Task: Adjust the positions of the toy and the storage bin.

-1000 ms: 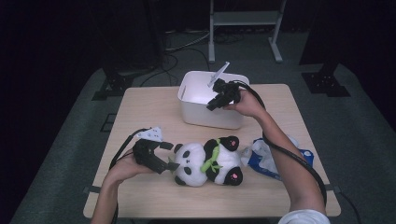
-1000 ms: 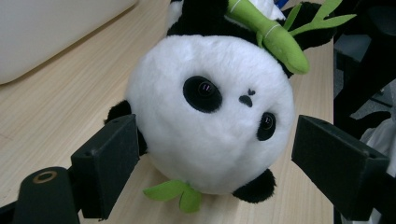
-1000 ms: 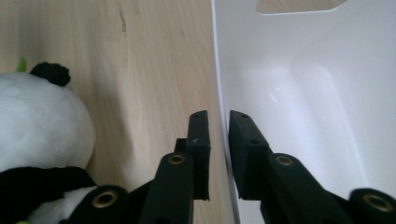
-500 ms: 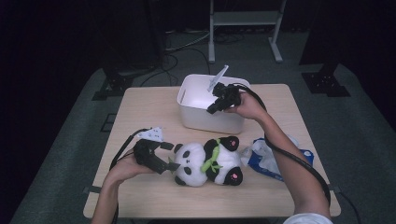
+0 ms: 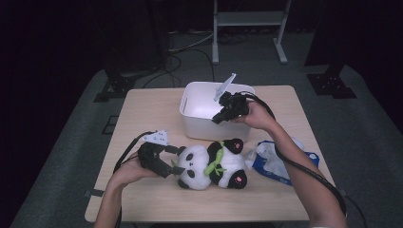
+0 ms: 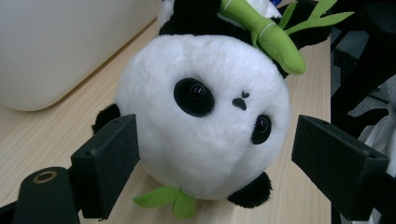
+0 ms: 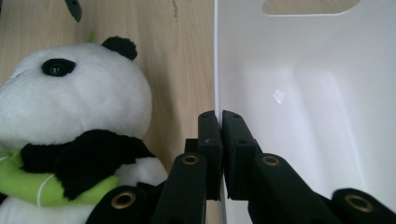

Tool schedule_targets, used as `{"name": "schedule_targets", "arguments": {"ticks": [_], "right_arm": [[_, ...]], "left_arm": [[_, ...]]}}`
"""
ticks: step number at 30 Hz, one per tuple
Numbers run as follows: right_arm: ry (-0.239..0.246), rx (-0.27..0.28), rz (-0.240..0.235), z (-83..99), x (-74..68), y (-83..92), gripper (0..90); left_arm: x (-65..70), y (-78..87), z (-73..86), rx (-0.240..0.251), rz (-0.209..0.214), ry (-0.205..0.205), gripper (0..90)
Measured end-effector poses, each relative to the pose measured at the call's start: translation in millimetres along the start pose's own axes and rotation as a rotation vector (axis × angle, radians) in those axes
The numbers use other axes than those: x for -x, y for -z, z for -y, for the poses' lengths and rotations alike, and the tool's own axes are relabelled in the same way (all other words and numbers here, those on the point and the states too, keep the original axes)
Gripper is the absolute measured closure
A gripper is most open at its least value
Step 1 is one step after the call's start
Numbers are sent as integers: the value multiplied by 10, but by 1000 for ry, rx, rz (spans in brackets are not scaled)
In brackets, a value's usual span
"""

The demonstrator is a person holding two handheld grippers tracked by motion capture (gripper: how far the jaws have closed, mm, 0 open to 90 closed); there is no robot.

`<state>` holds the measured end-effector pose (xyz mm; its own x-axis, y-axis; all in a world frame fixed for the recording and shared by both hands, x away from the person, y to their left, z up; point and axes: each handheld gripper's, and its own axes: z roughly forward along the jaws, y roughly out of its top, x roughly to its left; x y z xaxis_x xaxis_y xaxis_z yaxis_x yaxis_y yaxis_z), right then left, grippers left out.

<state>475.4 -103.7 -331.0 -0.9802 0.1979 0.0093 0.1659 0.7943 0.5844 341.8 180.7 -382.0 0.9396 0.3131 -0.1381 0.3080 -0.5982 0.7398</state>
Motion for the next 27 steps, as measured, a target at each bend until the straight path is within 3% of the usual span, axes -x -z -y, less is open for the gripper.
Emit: {"name": "schedule_targets", "arguments": {"ticks": [27], "right_arm": [[20,6,-34,99,-309,59,857]], "left_arm": [[39,-52,-12,-23,8,-13,137]]}}
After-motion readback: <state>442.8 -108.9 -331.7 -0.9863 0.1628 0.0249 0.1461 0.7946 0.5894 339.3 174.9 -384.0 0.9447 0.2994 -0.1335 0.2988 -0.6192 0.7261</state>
